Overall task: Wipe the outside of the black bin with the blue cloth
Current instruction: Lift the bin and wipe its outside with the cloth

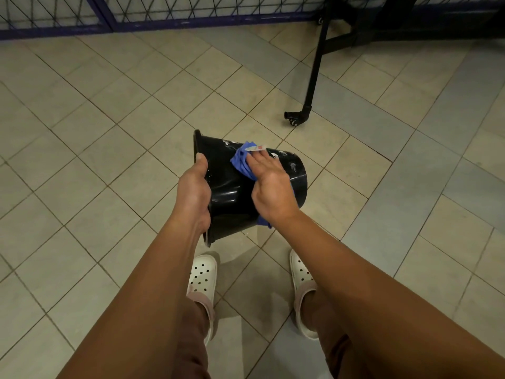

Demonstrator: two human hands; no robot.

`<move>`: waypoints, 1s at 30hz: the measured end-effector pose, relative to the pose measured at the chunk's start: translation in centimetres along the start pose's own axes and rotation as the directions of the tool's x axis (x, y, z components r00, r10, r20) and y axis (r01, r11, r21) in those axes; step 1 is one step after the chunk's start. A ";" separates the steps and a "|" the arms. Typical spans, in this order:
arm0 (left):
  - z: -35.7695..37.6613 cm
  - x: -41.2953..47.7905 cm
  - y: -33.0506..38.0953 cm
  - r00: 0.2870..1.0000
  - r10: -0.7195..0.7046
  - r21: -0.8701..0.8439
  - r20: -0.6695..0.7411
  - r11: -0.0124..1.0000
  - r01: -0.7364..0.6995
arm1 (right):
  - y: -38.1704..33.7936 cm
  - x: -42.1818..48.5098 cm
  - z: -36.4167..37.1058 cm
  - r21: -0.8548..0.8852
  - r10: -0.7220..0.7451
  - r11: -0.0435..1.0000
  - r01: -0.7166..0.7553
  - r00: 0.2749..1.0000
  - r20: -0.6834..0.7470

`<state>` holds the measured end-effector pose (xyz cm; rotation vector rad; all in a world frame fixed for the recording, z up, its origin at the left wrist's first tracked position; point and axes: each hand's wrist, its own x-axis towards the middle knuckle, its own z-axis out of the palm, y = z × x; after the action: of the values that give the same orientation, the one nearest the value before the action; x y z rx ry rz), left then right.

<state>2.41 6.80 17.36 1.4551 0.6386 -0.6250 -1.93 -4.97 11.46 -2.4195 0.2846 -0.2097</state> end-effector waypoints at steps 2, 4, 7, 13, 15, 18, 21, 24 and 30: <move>0.1 -0.1 0.0 1.000 -0.006 0.008 -0.017 1.000 0.006 | 0.2 -0.2 0.1 0.004 0.070 0.998 -0.069 0.997 -0.031; 0.0 0.0 0.1 0.999 0.001 -0.003 -0.032 1.000 -0.001 | 0.0 -0.7 0.4 0.002 0.117 0.993 -0.118 0.990 -0.084; -0.1 0.2 0.2 1.000 -0.008 -0.020 -0.028 1.000 0.007 | -0.7 -1.2 0.7 0.007 0.064 0.998 -0.064 0.992 -0.110; 0.0 0.0 0.3 1.000 -0.009 -0.010 0.002 1.000 0.009 | 0.6 -0.2 -0.5 0.070 0.010 0.998 -0.008 0.999 -0.037; -0.1 0.0 0.2 1.000 -0.013 0.008 -0.017 1.000 0.014 | 1.4 -0.2 -0.6 0.081 0.105 0.992 -0.101 0.994 -0.038; -0.4 0.5 0.1 0.999 -0.032 0.011 -0.031 0.999 0.032 | 1.2 -1.0 0.1 0.084 0.208 0.976 -0.200 0.973 -0.096; -0.8 0.5 0.2 0.999 -0.041 0.011 -0.007 0.999 0.041 | 0.1 -1.8 0.9 0.106 0.162 0.983 -0.148 0.977 -0.136; -1.0 0.3 0.3 0.999 -0.044 0.030 0.017 0.999 0.044 | 0.3 -1.7 0.7 0.114 0.114 0.988 -0.103 0.989 -0.098; -1.1 0.4 -0.1 1.000 0.014 0.097 -0.015 0.995 -0.013 | 1.5 -1.8 0.7 0.142 0.337 0.936 -0.321 0.935 -0.108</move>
<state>2.64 7.89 16.99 1.5545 0.6170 -0.6421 -3.79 -5.21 9.79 -2.1991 0.7100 -0.2267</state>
